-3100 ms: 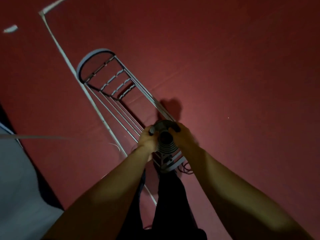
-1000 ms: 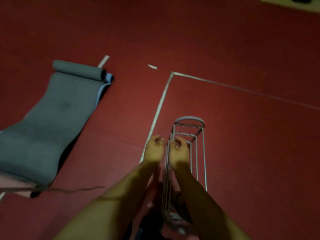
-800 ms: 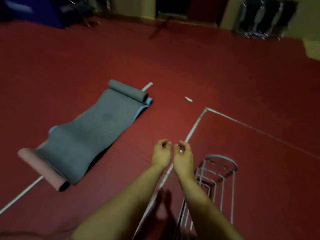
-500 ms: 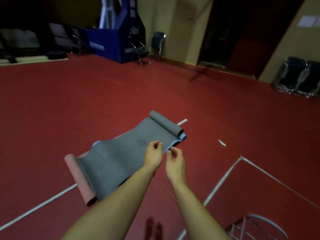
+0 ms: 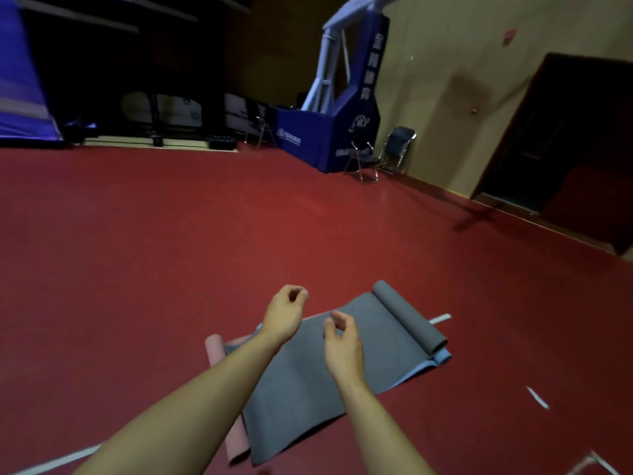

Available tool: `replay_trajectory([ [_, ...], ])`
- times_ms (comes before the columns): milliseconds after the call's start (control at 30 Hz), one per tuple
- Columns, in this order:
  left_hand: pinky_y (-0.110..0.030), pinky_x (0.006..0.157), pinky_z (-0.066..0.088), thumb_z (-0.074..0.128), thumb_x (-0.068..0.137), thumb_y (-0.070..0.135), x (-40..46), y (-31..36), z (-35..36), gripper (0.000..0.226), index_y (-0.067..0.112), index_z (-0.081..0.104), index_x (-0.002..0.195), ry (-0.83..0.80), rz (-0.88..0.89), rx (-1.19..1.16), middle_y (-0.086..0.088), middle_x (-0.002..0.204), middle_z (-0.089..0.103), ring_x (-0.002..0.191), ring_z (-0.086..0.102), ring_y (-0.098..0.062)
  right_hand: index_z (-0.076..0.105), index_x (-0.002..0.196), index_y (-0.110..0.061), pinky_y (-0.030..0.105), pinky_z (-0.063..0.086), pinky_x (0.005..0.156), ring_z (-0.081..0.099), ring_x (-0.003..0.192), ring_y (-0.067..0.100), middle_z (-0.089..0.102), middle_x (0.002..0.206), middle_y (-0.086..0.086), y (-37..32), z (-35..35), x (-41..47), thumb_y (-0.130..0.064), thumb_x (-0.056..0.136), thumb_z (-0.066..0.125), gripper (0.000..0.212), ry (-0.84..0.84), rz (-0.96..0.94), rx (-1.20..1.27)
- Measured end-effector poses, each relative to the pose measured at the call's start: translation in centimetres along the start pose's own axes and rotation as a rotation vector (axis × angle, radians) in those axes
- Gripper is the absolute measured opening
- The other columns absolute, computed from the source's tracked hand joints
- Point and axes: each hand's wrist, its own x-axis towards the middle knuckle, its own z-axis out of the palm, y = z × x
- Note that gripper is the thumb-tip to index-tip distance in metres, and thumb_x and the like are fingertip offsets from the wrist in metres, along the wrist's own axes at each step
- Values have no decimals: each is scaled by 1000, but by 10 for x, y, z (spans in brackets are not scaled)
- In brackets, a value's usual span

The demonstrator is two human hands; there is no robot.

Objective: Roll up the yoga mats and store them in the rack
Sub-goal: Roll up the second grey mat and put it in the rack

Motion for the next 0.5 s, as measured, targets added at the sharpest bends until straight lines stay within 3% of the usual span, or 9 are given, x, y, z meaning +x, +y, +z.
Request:
replay_trajectory([
  [167,-49,99,55,57,96,48,65,-38,-48,15,37,64,104,-7,-10,75,6,115,70,109,69,-21,60,128,-21,36,48,103,63,115,16,66,124,-3,-3,68,58,-27,104,56,25,-102,-5,-30],
  [367,-41,91,54,57,104,31,137,-77,-75,21,20,67,118,23,-93,169,0,114,69,103,69,-22,57,115,-28,34,49,100,64,113,18,64,118,-5,30,142,139,-23,104,55,12,-248,55,-47],
  [500,-41,86,54,58,104,26,208,-108,-85,12,22,67,112,77,-136,193,3,102,68,100,70,-25,63,122,-18,37,50,101,65,113,22,67,119,0,65,194,213,-20,103,56,20,-313,102,-72],
])
